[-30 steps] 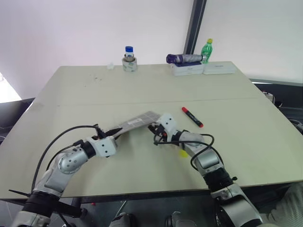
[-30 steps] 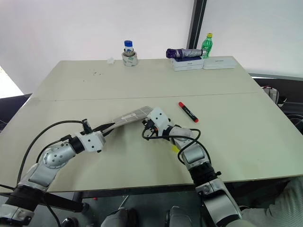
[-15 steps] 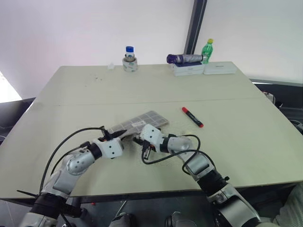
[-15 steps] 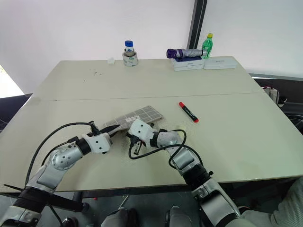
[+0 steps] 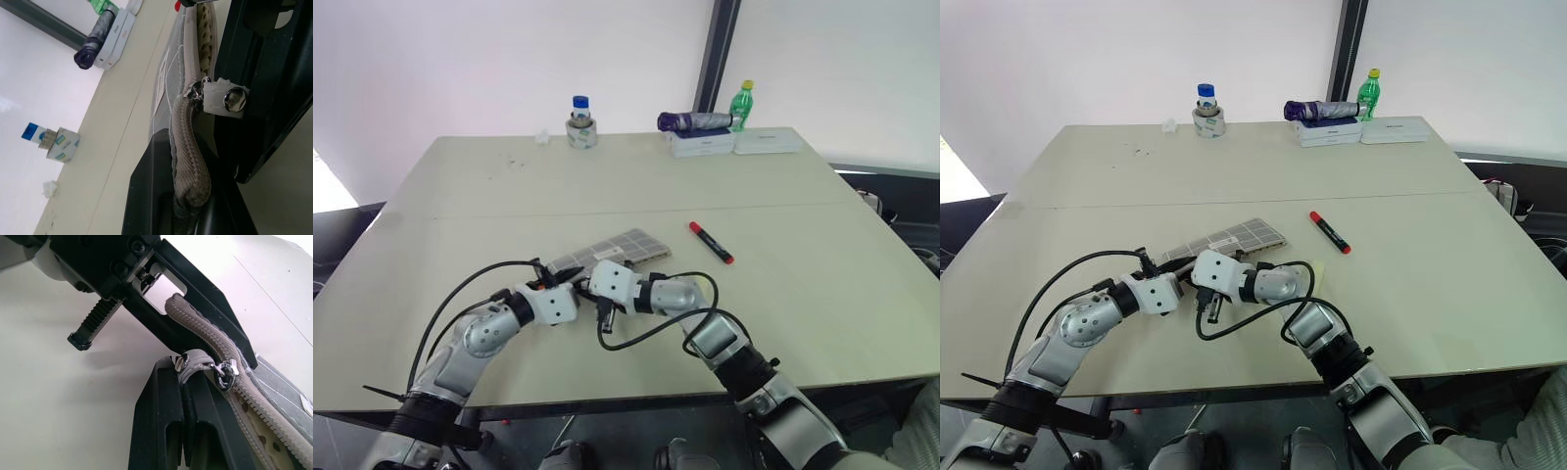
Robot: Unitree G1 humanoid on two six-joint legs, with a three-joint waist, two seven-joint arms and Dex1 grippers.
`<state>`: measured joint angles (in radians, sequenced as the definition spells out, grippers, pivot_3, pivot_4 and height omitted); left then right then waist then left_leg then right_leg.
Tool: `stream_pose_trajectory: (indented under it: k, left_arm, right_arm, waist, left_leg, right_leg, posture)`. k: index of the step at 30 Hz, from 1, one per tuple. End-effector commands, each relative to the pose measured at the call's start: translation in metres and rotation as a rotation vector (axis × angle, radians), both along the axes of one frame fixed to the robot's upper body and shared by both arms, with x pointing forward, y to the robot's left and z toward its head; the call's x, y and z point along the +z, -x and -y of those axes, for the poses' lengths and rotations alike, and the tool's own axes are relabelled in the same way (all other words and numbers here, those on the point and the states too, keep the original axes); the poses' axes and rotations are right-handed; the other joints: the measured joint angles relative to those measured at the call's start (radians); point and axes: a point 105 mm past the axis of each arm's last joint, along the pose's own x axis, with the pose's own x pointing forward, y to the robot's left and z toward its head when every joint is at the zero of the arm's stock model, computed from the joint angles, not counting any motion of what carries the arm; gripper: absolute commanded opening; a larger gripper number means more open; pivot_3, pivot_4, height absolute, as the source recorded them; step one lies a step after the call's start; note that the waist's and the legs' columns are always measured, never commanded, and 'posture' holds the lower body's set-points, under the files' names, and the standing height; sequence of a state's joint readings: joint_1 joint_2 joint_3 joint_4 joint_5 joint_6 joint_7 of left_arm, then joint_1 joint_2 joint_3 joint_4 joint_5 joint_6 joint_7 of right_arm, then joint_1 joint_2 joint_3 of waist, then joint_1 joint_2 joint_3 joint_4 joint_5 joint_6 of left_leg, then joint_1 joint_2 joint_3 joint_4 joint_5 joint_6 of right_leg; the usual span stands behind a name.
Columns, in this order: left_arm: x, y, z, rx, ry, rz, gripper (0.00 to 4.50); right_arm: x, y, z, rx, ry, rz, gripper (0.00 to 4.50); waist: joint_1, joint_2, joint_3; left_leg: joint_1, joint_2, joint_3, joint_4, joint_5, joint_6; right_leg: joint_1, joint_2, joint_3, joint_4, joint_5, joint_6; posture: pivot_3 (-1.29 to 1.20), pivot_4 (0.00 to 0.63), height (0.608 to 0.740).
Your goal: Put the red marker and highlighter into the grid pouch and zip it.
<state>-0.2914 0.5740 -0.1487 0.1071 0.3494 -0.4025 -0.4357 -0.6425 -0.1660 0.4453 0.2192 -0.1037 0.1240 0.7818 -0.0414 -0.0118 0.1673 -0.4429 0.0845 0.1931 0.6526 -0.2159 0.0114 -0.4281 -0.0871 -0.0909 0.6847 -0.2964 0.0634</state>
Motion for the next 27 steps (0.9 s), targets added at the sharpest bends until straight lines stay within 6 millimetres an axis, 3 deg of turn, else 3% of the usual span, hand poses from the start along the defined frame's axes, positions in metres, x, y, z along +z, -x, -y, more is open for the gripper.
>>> stream_pose_trajectory:
  k: [1, 3, 8, 9, 14, 16, 20, 23, 25, 27]
  left_arm:
    - [0.013, -0.002, -0.001, 0.009, 0.037, 0.038, 0.00]
    - [0.014, -0.002, -0.003, 0.011, 0.059, 0.032, 0.00]
    - [0.023, -0.004, -0.011, 0.044, 0.148, 0.029, 0.00]
    - [0.025, -0.005, -0.013, 0.049, 0.162, 0.029, 0.00]
    - [0.025, -0.003, -0.021, 0.045, 0.148, 0.031, 0.00]
    - [0.024, -0.004, -0.027, 0.064, 0.144, 0.037, 0.00]
    - [0.024, 0.000, -0.031, 0.071, 0.176, 0.035, 0.00]
    - [0.020, 0.004, -0.034, 0.069, 0.164, 0.029, 0.00]
    - [0.017, 0.006, -0.037, 0.069, 0.146, 0.027, 0.00]
    - [0.016, 0.007, -0.040, 0.073, 0.148, 0.025, 0.00]
  right_arm:
    - [0.027, 0.009, -0.005, 0.068, -0.110, 0.014, 0.60]
    - [0.028, 0.007, 0.003, 0.056, -0.125, -0.006, 1.41]
    - [0.040, 0.011, 0.032, 0.047, -0.217, -0.055, 4.09]
    - [0.043, 0.008, 0.042, 0.023, -0.242, -0.075, 4.44]
    - [0.047, -0.004, 0.083, -0.081, -0.279, -0.114, 4.44]
    - [0.050, -0.020, 0.111, -0.233, -0.297, -0.098, 4.44]
    - [0.064, -0.025, 0.145, -0.391, -0.468, -0.087, 4.44]
    - [0.056, -0.012, 0.163, -0.486, -0.516, -0.039, 4.44]
    - [0.033, 0.008, 0.174, -0.572, -0.468, -0.018, 4.44]
    - [0.024, 0.029, 0.177, -0.616, -0.478, -0.012, 4.44]
  waist:
    - [0.000, 0.000, 0.000]
    - [0.001, 0.000, 0.000]
    - [0.004, 0.000, 0.000]
    - [0.004, 0.000, 0.000]
    - [0.005, -0.001, 0.000]
    - [0.004, 0.000, 0.000]
    - [0.005, -0.001, 0.000]
    - [0.007, -0.001, 0.000]
    - [0.012, -0.001, 0.000]
    - [0.021, -0.001, 0.000]
  left_leg:
    - [0.000, 0.000, 0.000, 0.000, 0.000, 0.000]
    - [0.000, 0.000, 0.000, 0.000, 0.000, 0.000]
    - [0.000, 0.000, -0.001, 0.000, 0.000, 0.000]
    - [0.000, 0.000, -0.001, 0.000, 0.000, 0.000]
    - [0.000, 0.000, -0.001, 0.000, 0.000, 0.000]
    - [0.000, 0.000, -0.001, 0.000, 0.000, 0.000]
    - [0.000, 0.000, -0.001, 0.000, 0.000, 0.000]
    - [0.000, 0.000, -0.001, -0.001, 0.000, 0.000]
    - [0.000, 0.000, -0.002, -0.002, 0.000, 0.000]
    - [0.000, 0.000, -0.002, -0.003, 0.000, 0.000]
  right_leg:
    - [0.000, 0.000, 0.000, 0.000, 0.000, 0.000]
    - [0.000, 0.000, 0.000, 0.000, 0.000, 0.000]
    - [0.001, 0.000, 0.000, 0.000, 0.000, 0.000]
    - [0.001, -0.001, 0.000, 0.000, 0.000, 0.000]
    - [0.001, -0.001, 0.000, 0.000, 0.000, 0.000]
    - [0.001, -0.001, 0.000, 0.000, 0.000, 0.000]
    - [0.001, -0.001, 0.000, -0.001, 0.000, 0.000]
    - [0.001, -0.001, 0.000, -0.001, 0.000, 0.000]
    - [0.001, -0.001, -0.001, -0.002, 0.000, 0.000]
    - [0.001, -0.001, -0.001, -0.003, -0.001, 0.001]
  posture:
    - [0.00, 0.150, 0.740]
    - [0.00, 0.150, 0.740]
    - [0.00, 0.150, 0.740]
    - [0.00, 0.150, 0.740]
    - [0.00, 0.150, 0.740]
    - [0.00, 0.150, 0.740]
    - [0.00, 0.150, 0.740]
    - [0.00, 0.150, 0.740]
    - [0.00, 0.150, 0.740]
    - [0.00, 0.150, 0.740]
